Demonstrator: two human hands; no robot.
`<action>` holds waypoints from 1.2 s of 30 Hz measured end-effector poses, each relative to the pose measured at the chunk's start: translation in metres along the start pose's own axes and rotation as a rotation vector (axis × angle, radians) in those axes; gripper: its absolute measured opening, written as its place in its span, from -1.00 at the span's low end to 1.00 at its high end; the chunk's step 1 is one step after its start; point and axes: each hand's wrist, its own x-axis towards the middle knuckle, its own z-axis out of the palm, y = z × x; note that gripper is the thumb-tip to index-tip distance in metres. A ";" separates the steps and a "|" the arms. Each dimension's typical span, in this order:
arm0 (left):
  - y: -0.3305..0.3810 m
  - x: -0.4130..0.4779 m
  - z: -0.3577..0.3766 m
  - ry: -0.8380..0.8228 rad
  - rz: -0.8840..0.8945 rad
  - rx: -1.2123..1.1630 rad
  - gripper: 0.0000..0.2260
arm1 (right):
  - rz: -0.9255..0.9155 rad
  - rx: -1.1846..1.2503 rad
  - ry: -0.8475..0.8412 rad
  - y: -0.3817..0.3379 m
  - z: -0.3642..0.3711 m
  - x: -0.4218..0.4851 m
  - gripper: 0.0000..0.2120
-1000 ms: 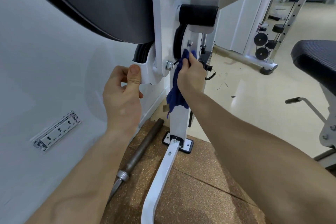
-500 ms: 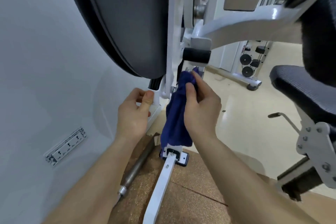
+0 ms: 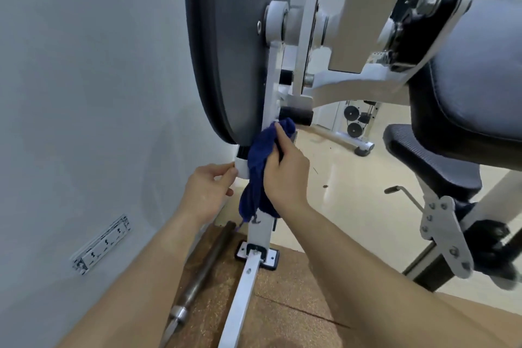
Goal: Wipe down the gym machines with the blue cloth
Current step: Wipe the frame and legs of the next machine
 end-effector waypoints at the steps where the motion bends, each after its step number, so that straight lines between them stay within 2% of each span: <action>1: -0.001 0.001 -0.001 -0.006 -0.003 -0.002 -0.72 | -0.015 0.052 0.032 -0.010 -0.002 0.008 -0.59; 4: -0.001 0.005 -0.002 -0.005 -0.009 -0.023 -0.78 | -0.106 0.142 0.179 -0.045 -0.006 0.039 -0.70; 6: -0.001 0.006 -0.002 0.013 -0.006 -0.015 -0.82 | -0.116 0.127 0.199 -0.045 -0.004 0.042 -0.73; 11: 0.000 0.006 -0.003 0.020 -0.009 0.032 -0.79 | -0.013 -0.040 -0.062 0.010 -0.005 0.010 -0.59; 15: 0.007 -0.006 -0.001 0.055 0.007 -0.017 -0.86 | -0.052 -0.093 -0.135 0.022 -0.031 0.007 -0.65; 18: 0.020 -0.035 0.011 0.107 -0.049 -0.038 -0.79 | -0.021 -0.219 -0.213 0.012 -0.048 -0.005 -0.69; 23: 0.052 -0.095 0.007 -0.218 -0.215 -0.329 -0.61 | 0.126 -0.396 -0.382 -0.033 -0.068 -0.033 -0.80; 26: 0.066 -0.120 -0.025 -0.247 -0.232 -0.132 -0.73 | 0.221 -0.429 -0.503 -0.060 -0.083 -0.054 -0.87; 29: 0.082 -0.146 -0.062 -0.348 -0.249 0.021 -0.78 | 0.287 -0.436 -0.653 -0.094 -0.101 -0.075 -0.90; 33: 0.122 -0.181 -0.099 -0.359 -0.227 0.178 -0.83 | 0.223 -0.469 -0.814 -0.147 -0.130 -0.098 -0.89; 36: 0.163 -0.199 -0.119 -0.406 -0.226 0.302 -0.81 | 0.229 -0.457 -0.908 -0.192 -0.159 -0.107 -0.96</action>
